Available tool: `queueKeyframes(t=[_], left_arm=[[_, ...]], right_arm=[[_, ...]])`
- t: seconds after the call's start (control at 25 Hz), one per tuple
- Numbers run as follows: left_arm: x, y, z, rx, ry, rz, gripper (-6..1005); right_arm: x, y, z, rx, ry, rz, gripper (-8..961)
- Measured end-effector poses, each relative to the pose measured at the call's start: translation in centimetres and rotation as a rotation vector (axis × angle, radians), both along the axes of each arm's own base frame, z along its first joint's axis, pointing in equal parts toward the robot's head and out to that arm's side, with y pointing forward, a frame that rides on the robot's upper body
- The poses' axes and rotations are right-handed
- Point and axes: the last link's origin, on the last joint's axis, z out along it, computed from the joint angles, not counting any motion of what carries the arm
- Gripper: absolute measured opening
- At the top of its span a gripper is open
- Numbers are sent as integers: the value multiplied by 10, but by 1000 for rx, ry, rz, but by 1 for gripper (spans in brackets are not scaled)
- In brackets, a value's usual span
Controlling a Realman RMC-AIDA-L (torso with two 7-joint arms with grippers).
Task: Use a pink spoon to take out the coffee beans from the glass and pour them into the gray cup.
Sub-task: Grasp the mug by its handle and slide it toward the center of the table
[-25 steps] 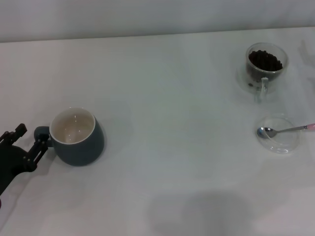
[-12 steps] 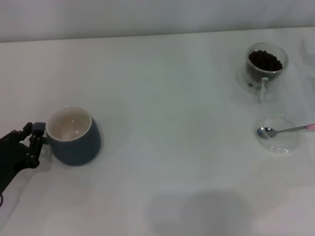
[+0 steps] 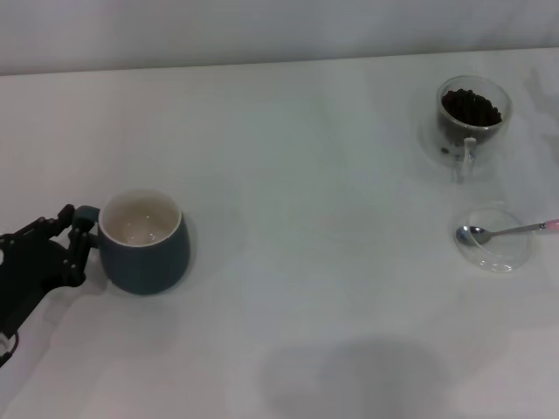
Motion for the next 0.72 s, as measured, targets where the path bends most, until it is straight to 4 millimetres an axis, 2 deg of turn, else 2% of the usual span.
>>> queueKeyframes(t=[0.72], left_arm=[[32, 19, -19, -80, 37, -129, 181]], right_arm=[[-2, -2, -5, -7, 23, 14, 862]])
